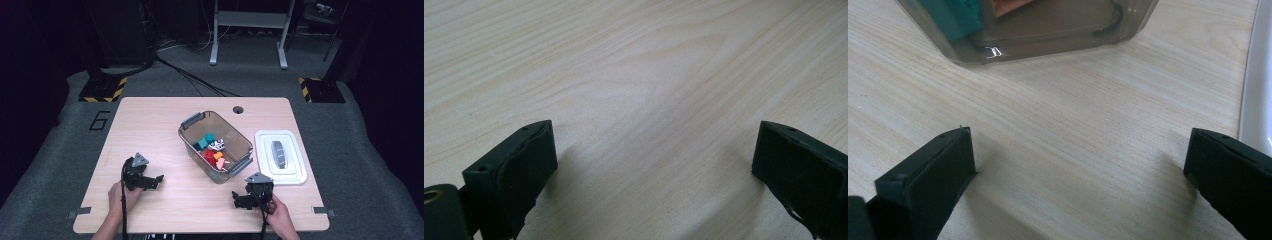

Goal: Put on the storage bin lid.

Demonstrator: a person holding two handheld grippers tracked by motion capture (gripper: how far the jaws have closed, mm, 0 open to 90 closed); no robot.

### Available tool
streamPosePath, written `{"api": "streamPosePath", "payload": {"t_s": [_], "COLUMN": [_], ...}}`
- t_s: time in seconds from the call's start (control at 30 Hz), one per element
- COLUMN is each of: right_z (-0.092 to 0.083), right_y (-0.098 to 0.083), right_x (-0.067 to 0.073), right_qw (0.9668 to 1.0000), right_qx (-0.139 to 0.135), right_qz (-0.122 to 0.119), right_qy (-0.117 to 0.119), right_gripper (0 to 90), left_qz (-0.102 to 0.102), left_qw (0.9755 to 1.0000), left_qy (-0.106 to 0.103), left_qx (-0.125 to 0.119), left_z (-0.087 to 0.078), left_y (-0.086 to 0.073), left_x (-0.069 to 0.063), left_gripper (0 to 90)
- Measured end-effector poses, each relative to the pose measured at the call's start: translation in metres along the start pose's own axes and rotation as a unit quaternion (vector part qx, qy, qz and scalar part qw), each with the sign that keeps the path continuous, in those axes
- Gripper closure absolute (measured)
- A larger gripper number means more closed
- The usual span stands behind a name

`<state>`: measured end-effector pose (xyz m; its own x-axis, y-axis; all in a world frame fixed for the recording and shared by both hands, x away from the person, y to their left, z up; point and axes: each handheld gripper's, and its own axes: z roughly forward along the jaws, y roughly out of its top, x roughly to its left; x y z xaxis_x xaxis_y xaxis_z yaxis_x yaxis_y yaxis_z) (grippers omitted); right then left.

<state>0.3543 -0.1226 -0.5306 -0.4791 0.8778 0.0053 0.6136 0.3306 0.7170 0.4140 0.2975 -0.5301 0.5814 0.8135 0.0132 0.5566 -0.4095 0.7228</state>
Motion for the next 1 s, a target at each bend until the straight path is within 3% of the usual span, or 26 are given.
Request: {"api": "streamPosePath", "payload": {"t_s": [0.1,0.2,0.23,0.4,0.47,0.6,0.67,0.73,1.0], "right_z": [-0.002,-0.006,-0.012,-0.022,-0.027,-0.035,-0.042,-0.043,-0.043], "right_y": [-0.002,-0.006,-0.008,-0.013,-0.013,-0.008,0.002,0.006,0.027], "right_x": [0.0,-0.007,-0.014,-0.027,-0.032,-0.042,-0.059,-0.065,-0.104], "right_qw": [1.0,0.9999,0.9998,0.9995,0.9998,0.9998,0.9995,0.999,0.9959], "right_qx": [0.001,0.001,0.015,0.008,0.002,-0.005,-0.008,-0.007,0.012], "right_qz": [0.002,-0.014,-0.009,-0.005,-0.009,-0.002,0.025,0.037,0.071], "right_qy": [-0.003,0.006,0.002,-0.031,-0.016,-0.019,-0.019,-0.025,-0.055], "right_gripper": [0.0,0.0,0.0,5.4,5.0,4.1,2.7,2.0,1.2], "left_qz": [0.0,0.0,0.0,-0.007,-0.008,-0.007,-0.007,-0.007,-0.006], "left_qw": [1.0,1.0,1.0,1.0,1.0,1.0,1.0,1.0,1.0], "left_qy": [0.0,0.0,0.0,0.0,0.001,0.0,0.0,0.001,0.0], "left_qx": [-0.001,-0.001,0.0,0.0,-0.002,0.0,0.001,-0.001,0.001], "left_z": [0.0,0.0,0.0,0.001,0.001,0.001,0.001,0.001,0.001], "left_y": [0.0,0.0,0.0,0.001,0.001,0.001,0.001,0.001,0.001], "left_x": [0.0,0.0,0.0,0.0,0.0,0.0,0.0,0.0,0.0], "left_gripper": [3.9,3.9,3.9,3.8,3.9,3.8,3.9,3.9,3.9]}}
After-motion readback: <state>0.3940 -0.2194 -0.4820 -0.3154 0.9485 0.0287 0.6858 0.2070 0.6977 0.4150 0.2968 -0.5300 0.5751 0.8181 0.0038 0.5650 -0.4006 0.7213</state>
